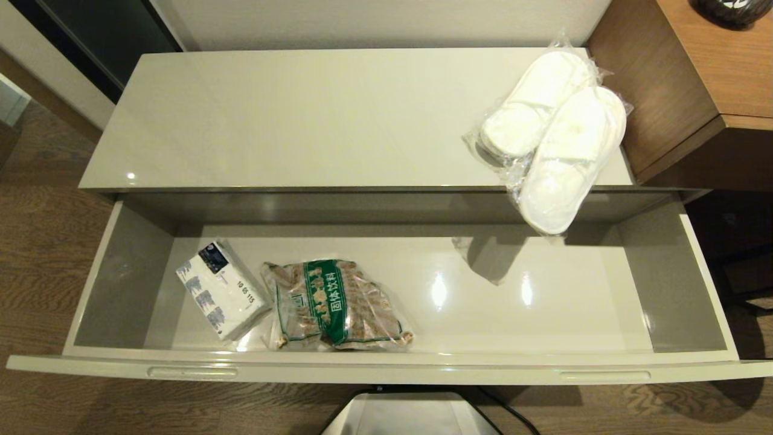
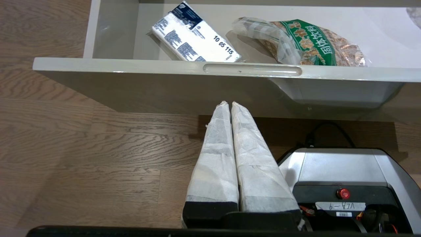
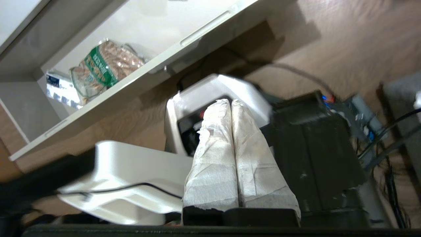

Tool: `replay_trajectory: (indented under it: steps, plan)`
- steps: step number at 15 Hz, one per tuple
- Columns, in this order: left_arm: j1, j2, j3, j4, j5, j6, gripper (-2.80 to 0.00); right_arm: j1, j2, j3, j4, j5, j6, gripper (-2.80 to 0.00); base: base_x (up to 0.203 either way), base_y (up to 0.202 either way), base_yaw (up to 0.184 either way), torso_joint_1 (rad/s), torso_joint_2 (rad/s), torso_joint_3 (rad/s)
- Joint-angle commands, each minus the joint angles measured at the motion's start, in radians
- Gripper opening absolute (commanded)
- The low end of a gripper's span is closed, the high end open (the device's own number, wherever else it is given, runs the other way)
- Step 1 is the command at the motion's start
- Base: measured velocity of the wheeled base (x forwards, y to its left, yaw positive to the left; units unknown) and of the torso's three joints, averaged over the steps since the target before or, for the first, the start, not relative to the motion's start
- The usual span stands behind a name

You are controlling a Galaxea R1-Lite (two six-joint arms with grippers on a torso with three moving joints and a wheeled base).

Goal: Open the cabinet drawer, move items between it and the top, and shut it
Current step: Pick up the disposable slippers on the table

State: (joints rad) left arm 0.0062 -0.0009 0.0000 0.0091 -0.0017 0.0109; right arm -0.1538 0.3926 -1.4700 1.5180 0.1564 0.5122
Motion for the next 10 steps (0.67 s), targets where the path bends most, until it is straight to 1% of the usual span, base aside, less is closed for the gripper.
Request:
replay_trajectory:
  steps: [1,3,5,8,10]
  plan:
    - [0.0,-0.001,0.0,0.0,0.0,0.0,-2.8,-0.002,0.234,0.001,-0.066,0.01,0.003,-2.8,0.0,0.0,0.0,0.0,0.0,0.0]
    - [0.0,0.001,0.0,0.0,0.0,0.0,-2.8,-0.003,0.424,0.035,-0.21,0.02,0.023,-2.8,0.0,0.0,0.0,0.0,0.0,0.0]
    - [0.0,0.0,0.0,0.0,0.0,0.0,-2.8,0.004,0.586,0.059,-0.346,0.04,0.07,-2.8,0.0,0.0,0.0,0.0,0.0,0.0]
    - [0.0,-0.001,0.0,0.0,0.0,0.0,-2.8,0.052,0.847,0.077,-0.6,0.056,0.192,-2.8,0.0,0.0,0.0,0.0,0.0,0.0]
    - [0.0,-0.001,0.0,0.0,0.0,0.0,-2.8,0.109,1.009,0.067,-0.775,0.052,0.259,-2.8,0.0,0.0,0.0,0.0,0.0,0.0]
